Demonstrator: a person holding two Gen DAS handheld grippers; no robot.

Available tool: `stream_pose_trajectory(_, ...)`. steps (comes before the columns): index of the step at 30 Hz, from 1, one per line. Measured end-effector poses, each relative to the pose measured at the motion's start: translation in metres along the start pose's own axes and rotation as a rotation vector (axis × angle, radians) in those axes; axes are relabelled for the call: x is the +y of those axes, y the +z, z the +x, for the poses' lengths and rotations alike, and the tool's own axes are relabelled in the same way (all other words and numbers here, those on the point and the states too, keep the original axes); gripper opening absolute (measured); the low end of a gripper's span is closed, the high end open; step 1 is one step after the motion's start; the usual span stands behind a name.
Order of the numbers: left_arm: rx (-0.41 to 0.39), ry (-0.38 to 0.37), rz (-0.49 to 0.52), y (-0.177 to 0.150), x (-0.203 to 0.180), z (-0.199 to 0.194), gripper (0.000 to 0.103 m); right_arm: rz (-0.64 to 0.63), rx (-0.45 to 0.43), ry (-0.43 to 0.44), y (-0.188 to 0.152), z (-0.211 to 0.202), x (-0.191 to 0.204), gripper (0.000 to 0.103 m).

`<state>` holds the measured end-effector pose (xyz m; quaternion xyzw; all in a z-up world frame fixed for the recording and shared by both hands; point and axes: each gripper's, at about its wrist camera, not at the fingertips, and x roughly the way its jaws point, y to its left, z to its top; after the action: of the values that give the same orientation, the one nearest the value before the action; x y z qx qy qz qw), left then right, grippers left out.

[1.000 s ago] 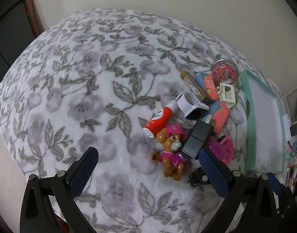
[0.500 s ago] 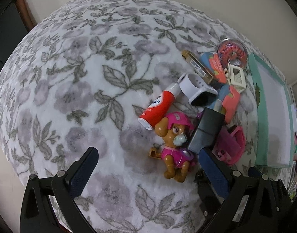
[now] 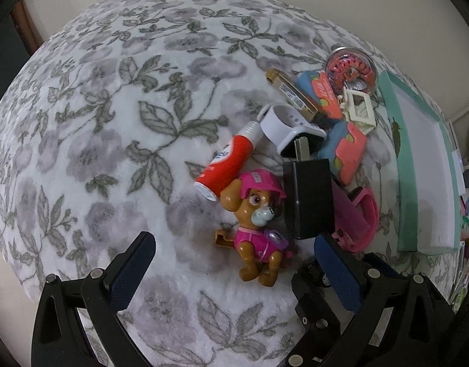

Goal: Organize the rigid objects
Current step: 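Grasp the black toy car with the right tool while the left tool grasps the pink-hat puppy figure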

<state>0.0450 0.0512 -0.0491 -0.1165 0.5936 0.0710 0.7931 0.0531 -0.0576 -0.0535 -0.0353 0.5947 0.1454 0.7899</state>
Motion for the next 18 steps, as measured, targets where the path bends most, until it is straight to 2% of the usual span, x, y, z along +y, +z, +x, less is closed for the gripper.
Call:
stream_pose_trajectory(8, 0.022, -0.008, 0.016, 0.000, -0.003, 0.007, 0.103, 0.008, 0.026, 0.019, -0.011, -0.007, -0.011, 0.077)
stream_pose_trajectory(15, 0.037, -0.005, 0.040, -0.005, -0.008, 0.014, 0.102, 0.104, 0.053, 0.051, -0.017, -0.011, -0.039, 0.077)
stream_pose_trajectory(18, 0.041, -0.003, 0.058, -0.007, -0.013, 0.018, 0.090, 0.130, 0.062, 0.063, -0.018, -0.013, -0.046, 0.077)
